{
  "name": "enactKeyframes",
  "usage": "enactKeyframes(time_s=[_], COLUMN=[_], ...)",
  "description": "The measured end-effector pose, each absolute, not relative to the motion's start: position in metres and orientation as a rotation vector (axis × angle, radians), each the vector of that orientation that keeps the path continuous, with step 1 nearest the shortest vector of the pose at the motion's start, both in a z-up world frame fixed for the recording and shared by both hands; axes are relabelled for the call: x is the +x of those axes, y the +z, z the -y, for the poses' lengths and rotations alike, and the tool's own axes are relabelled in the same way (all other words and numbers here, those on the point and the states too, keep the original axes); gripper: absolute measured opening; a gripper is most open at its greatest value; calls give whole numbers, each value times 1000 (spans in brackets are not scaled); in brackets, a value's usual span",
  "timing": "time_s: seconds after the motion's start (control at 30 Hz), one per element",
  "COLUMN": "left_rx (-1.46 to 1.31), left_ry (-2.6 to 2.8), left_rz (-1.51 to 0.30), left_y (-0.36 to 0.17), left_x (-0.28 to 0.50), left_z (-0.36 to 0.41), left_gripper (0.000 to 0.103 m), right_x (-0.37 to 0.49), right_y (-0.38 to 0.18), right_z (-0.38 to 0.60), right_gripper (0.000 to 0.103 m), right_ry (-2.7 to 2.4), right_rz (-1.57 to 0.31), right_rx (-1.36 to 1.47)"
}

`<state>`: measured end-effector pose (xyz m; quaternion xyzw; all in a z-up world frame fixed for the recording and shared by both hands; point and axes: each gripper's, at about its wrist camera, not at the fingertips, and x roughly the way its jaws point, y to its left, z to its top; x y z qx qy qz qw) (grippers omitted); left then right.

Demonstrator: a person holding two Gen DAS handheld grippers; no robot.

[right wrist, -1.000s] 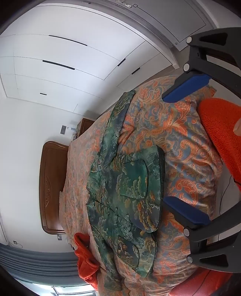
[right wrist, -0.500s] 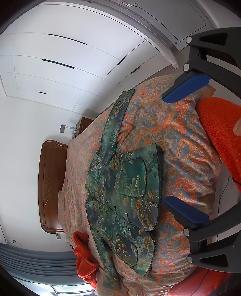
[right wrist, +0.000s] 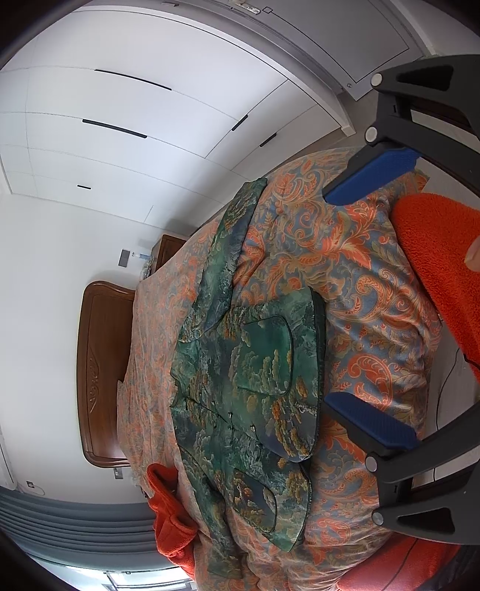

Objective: Fold large clothes

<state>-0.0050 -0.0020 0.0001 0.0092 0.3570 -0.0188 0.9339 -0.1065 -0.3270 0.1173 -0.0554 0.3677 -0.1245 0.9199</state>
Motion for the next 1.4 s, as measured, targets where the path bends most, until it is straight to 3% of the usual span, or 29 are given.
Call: enactKeyframes(time_s=[1.4], left_rx=[13], left_ry=[-31], left_rz=[-726], left_y=[-3], left_x=[-4], left_z=[-13], left_gripper=[103], right_x=[-106], right_y=[113], right_z=[323], right_gripper=[103], right_ry=[-247], right_rz=[-768], right_rx=[-115])
